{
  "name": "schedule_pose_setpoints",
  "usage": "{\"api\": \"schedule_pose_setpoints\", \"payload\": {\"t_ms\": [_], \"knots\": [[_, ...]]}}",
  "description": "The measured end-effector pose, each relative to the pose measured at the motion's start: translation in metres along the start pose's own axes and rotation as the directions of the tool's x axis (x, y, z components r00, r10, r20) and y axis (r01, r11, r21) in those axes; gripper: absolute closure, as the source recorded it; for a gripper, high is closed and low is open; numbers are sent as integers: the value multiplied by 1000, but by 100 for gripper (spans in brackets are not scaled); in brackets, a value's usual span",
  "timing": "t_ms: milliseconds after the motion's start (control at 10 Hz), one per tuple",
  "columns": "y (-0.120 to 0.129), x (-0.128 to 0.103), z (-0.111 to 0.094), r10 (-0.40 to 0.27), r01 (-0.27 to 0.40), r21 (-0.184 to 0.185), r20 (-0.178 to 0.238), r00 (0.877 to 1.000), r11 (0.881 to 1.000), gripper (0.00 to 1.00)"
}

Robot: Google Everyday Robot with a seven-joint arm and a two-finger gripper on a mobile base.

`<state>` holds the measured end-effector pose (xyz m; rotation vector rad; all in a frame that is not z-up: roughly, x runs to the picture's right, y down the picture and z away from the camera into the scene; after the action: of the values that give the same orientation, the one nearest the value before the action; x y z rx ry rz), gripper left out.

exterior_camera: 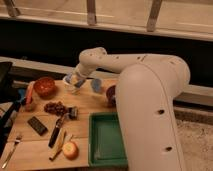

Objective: Wipe table surface with sponge

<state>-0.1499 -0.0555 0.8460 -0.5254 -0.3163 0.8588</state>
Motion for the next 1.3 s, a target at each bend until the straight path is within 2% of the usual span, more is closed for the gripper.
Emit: {"api": "schedule_pose_setpoints", "payload": {"t_ms": [300, 400, 1000, 1100, 1300], "knots": [[25, 35, 6, 91, -93, -33, -44, 995, 995, 100], [29, 45, 9, 133, -137, -51, -69, 989, 989, 100], [32, 45, 11, 130, -135, -61, -72, 989, 989, 100], [33, 48, 18, 111, -117, -85, -71, 991, 989, 100], [29, 66, 31, 108, -117, -104, -82, 991, 988, 100]]}}
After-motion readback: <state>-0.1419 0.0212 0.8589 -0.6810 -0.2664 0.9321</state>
